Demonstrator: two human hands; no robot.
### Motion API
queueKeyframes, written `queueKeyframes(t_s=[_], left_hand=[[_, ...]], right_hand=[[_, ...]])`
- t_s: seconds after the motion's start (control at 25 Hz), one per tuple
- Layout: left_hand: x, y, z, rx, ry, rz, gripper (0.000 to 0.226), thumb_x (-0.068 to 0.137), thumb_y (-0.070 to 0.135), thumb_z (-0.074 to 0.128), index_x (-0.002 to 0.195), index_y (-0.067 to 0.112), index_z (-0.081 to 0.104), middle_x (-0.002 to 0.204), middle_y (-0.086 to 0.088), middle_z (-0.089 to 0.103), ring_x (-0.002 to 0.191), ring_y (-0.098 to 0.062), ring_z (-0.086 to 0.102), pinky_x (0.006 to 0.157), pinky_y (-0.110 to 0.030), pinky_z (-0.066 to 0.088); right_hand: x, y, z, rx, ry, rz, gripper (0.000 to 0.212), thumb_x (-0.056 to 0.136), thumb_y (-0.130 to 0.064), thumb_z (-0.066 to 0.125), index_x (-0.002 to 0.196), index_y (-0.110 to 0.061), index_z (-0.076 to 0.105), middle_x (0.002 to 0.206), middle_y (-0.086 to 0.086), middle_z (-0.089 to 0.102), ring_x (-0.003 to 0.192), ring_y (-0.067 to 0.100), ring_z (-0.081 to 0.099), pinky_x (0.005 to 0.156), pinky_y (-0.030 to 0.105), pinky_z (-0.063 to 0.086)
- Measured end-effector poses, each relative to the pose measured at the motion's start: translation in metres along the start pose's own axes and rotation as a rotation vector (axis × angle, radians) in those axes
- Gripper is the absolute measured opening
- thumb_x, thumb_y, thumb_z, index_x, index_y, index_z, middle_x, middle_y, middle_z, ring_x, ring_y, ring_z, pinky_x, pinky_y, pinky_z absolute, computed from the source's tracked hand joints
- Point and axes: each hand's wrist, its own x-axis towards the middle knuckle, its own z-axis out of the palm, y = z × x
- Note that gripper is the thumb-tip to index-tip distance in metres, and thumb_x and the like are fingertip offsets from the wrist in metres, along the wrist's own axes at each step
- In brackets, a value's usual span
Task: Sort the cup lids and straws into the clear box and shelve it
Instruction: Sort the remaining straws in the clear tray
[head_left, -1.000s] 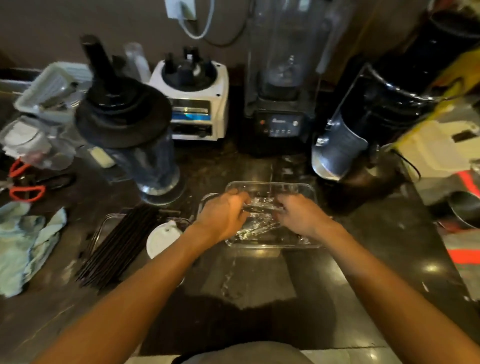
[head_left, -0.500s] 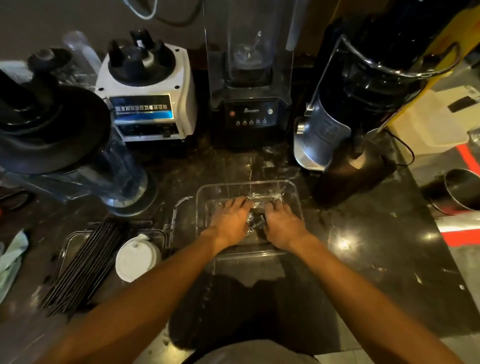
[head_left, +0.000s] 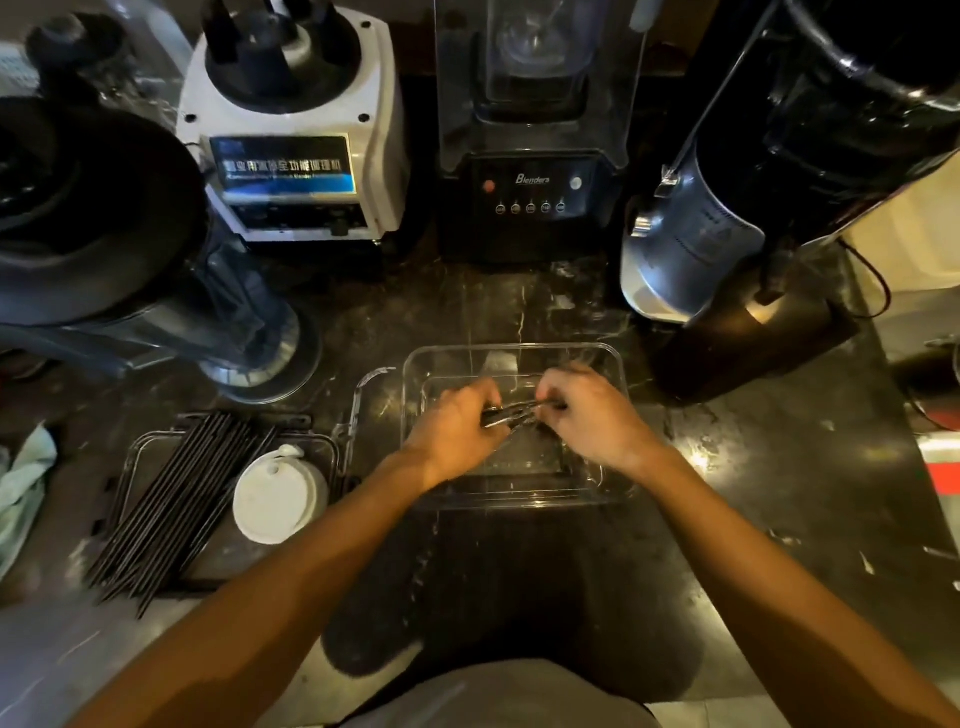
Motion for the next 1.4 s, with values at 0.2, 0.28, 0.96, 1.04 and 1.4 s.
queueKeyframes(t_s=[0.2, 0.28, 0.96, 1.04, 1.4], left_hand=[[-0.012, -0.006, -0.005, -0.341, -0.049, -0.051, 0.05, 0.088, 0.024, 0.079, 0.132, 0.021, 0.053, 0.104, 0.008, 0.073, 0.09, -0.005, 0.072, 0.077, -0.025, 0.059], [-0.017, -0.007, 0.0, -0.317, -0.053, -0.054, 0.054, 0.089, 0.025, 0.078, 0.136, 0.022, 0.051, 0.1, 0.009, 0.072, 0.087, -0.005, 0.072, 0.071, -0.023, 0.058], [-0.053, -0.015, 0.014, -0.308, -0.297, -0.081, 0.019, 0.1, 0.037, 0.063, 0.11, 0.021, 0.067, 0.102, -0.002, 0.074, 0.097, -0.018, 0.073, 0.094, -0.048, 0.058], [-0.054, -0.013, 0.014, -0.408, -0.258, -0.096, 0.017, 0.103, 0.031, 0.059, 0.114, 0.019, 0.065, 0.101, -0.002, 0.073, 0.095, -0.017, 0.074, 0.091, -0.04, 0.061], [-0.053, -0.007, -0.003, -0.662, -0.12, -0.108, 0.039, 0.101, 0.033, 0.061, 0.134, 0.022, 0.045, 0.081, -0.002, 0.07, 0.056, -0.005, 0.059, 0.055, -0.019, 0.049]], right_hand=[[-0.016, 0.001, -0.007, 0.207, 0.01, 0.039, 0.008, 0.103, -0.022, 0.061, 0.101, -0.022, 0.069, 0.096, -0.007, 0.064, 0.086, 0.009, 0.065, 0.083, 0.041, 0.058], [-0.018, 0.001, -0.006, 0.251, -0.012, 0.102, 0.01, 0.104, -0.016, 0.059, 0.103, -0.022, 0.067, 0.097, -0.003, 0.066, 0.082, 0.014, 0.07, 0.08, 0.045, 0.061], [-0.048, -0.007, -0.01, 0.052, -0.28, 0.126, 0.013, 0.103, -0.016, 0.059, 0.096, -0.025, 0.065, 0.092, 0.001, 0.069, 0.079, 0.013, 0.069, 0.066, 0.031, 0.056], [-0.048, -0.005, -0.009, 0.088, -0.251, 0.096, 0.015, 0.104, -0.023, 0.06, 0.09, -0.025, 0.065, 0.083, 0.0, 0.069, 0.073, 0.013, 0.068, 0.063, 0.035, 0.056], [-0.046, -0.009, -0.027, 0.72, 0.042, 0.112, 0.02, 0.099, -0.025, 0.068, 0.085, -0.013, 0.073, 0.061, -0.003, 0.059, 0.053, 0.014, 0.047, 0.047, 0.027, 0.038]])
